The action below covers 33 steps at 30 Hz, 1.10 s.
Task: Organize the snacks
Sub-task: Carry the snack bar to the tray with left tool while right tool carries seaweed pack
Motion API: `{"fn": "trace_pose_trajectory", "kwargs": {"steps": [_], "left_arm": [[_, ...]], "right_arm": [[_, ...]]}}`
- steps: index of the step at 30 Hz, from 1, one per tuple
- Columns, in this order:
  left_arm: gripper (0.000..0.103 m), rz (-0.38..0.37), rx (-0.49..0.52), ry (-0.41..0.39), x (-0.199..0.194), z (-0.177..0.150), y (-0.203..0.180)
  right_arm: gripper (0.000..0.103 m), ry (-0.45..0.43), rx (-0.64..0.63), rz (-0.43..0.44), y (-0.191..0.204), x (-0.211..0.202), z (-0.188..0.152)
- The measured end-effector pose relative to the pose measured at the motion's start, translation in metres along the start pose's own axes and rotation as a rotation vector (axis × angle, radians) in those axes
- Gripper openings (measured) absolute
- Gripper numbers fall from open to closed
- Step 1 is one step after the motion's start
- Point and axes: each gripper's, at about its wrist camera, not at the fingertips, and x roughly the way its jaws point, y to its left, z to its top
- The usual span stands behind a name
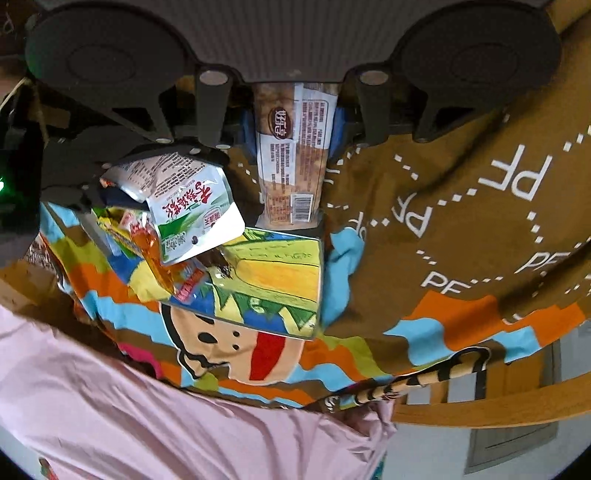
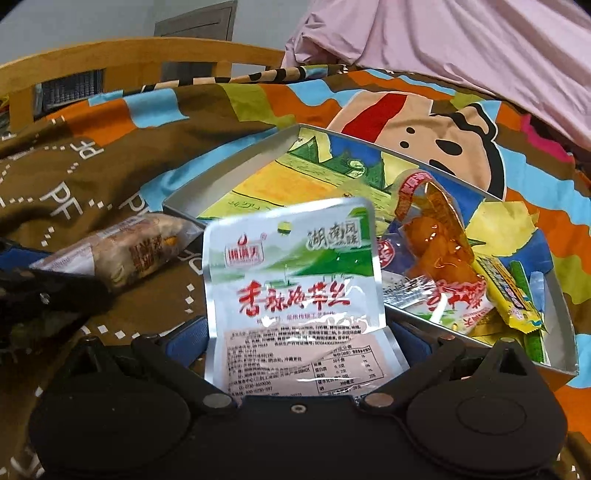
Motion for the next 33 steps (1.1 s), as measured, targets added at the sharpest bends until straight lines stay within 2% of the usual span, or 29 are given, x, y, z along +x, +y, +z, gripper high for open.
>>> {"fn": "trace_pose_trajectory", "kwargs": {"steps": [8,12,17,26,33], "left_arm": [[0.041,-0.005,-0.032,-0.004,-0.001,-0.001,0.002],[0.041,-0.003,-0.042,-0.011,-0.002,-0.001,0.002],[0.041,0.0,-0.053,-0.029,-0.005,0.001,0.0],[0.041,-0.008,-0.068,-0.066,-0.017,0.005,-0.008],[0.041,-0.02,-0.08,-0.121,-0.029,0.021,-0.02]], "right_arm": [[0.102,-0.005,0.023,-0.024,0.007,0.002,-0.005],[0.101,-0.001,0.054,0.0,0.0,0.003,-0.006],[0.097,-0.036,0.047,-0.008,0.001,-0.007,-0.009],[0.096,-0.084,0.065,-0.021,-0.006,-0.031,-0.011],[0.097,-0.157,0.057,-0.022,-0.014,-0.061,-0.003]]}}
